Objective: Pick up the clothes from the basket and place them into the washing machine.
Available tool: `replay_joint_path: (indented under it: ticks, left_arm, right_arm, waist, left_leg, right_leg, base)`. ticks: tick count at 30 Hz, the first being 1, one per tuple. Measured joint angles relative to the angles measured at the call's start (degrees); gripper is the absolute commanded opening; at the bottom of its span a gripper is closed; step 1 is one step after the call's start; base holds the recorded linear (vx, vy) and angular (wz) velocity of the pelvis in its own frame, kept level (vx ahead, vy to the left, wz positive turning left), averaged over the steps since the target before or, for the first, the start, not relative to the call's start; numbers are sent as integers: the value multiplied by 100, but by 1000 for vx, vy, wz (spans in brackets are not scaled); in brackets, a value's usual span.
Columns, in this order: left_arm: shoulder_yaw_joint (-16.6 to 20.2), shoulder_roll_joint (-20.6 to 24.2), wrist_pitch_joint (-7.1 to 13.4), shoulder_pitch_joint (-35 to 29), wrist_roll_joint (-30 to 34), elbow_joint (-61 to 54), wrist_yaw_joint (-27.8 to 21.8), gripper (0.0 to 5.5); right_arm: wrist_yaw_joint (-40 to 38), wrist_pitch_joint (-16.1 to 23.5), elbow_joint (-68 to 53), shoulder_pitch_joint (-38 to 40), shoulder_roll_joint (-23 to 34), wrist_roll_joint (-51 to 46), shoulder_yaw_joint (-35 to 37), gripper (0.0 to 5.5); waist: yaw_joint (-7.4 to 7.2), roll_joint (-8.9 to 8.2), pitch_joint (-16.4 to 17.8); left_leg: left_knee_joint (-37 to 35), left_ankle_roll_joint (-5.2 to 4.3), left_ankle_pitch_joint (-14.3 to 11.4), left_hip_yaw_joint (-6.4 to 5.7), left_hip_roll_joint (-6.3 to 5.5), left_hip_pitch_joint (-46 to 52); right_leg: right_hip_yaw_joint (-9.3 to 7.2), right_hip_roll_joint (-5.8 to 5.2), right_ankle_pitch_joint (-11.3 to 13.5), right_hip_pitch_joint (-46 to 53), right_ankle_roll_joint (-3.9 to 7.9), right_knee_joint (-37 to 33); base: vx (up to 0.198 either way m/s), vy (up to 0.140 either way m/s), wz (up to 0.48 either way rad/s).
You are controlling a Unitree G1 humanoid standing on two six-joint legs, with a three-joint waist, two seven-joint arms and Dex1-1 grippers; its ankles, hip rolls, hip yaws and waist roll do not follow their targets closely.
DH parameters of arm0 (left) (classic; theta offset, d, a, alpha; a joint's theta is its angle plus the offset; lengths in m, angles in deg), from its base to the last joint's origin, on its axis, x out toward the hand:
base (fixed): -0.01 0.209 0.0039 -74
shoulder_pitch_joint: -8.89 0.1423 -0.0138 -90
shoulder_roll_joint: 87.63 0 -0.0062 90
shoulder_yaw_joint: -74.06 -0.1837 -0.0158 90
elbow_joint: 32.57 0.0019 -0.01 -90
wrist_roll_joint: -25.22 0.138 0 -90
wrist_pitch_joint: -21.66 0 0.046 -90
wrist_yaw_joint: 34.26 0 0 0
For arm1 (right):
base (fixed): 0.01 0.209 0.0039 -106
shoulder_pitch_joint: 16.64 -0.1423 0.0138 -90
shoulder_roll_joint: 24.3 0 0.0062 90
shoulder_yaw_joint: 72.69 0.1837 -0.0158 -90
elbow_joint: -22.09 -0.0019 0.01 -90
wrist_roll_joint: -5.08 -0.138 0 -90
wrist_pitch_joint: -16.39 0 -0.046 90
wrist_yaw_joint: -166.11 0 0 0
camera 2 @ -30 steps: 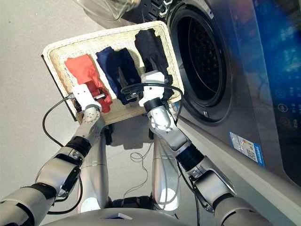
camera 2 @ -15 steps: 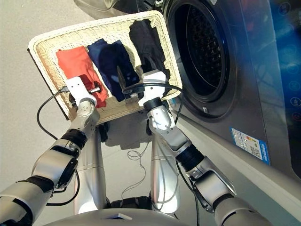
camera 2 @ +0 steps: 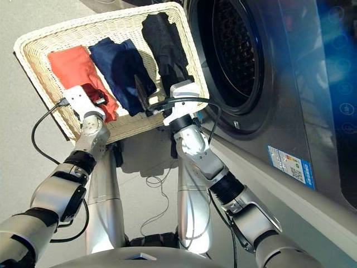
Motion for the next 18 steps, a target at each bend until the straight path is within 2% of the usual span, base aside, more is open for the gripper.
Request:
replay_joint_path:
  ticks: [3, 4, 8, 11, 14, 16, 18]
  left_arm:
    - [-38, 22, -58, 72, 7, -163, -9, 0]
    - [-41, 58, -79, 170, 29, -322, -5, 0]
    - [-219, 135, -186, 946, 368, -1250, 67, 0]
    - [-262, 84, -164, 1819, 766, -2466, 121, 0]
    - [-216, 160, -150, 2327, 1112, -3201, 174, 0]
    - [-178, 411, -146, 2617, 1467, -3770, 163, 0]
    - [-207, 721, -135, 2713, 1913, -4213, 140, 0]
  right_arm:
    - [-1, -3, 8, 51, -14, 0, -6, 550]
    - [0, -2, 6, 70, -17, -2, 3, 550]
    - [3, -25, 7, 192, 24, -64, 83, 550]
    - [1, -31, 13, 404, 60, -80, 328, 550]
    - [0, -33, 23, 511, 180, -78, 490, 550]
    - [-4, -42, 34, 594, 211, -77, 666, 550]
    - [33, -69, 146, 646, 309, -207, 781, 550]
  waist:
    - [37, -6, 3]
    - [41, -9, 10]
    - [34, -14, 48]
    - [196, -7, 63]
    - [351, -3, 64]
    - [387, 4, 66]
    - [491, 7, 67]
  left_leg:
    - [-36, -10, 11, -7, -5, 78]
    - [-127, -8, 37, -4, -44, 142]
    - [-449, -20, 95, 12, -83, 468]
    - [-859, -82, 208, 26, -94, 903]
    - [-1242, -78, 317, 34, -120, 1332]
    - [-1437, -95, 380, 19, -124, 1586]
    - [-1633, -89, 426, 39, -123, 1879]
  right_leg:
    - [-4, -2, -31, 65, -41, -3]
    - [-4, -8, -21, 120, -52, -81]
    - [-2, -19, 62, 399, -49, -320]
    - [-40, -49, 72, 763, -64, -525]
    - [-80, -93, 71, 1124, -77, -739]
    - [-151, -105, 77, 1390, -86, -897]
    - [-165, -111, 85, 1661, -87, -1039]
  base:
    - [0, 0, 0]
    - [0, 0, 0]
    - [0, 0, 0]
    - [0, 0, 0]
    - [36, 1, 64]
    - [57, -4, 104]
    - [57, -20, 20]
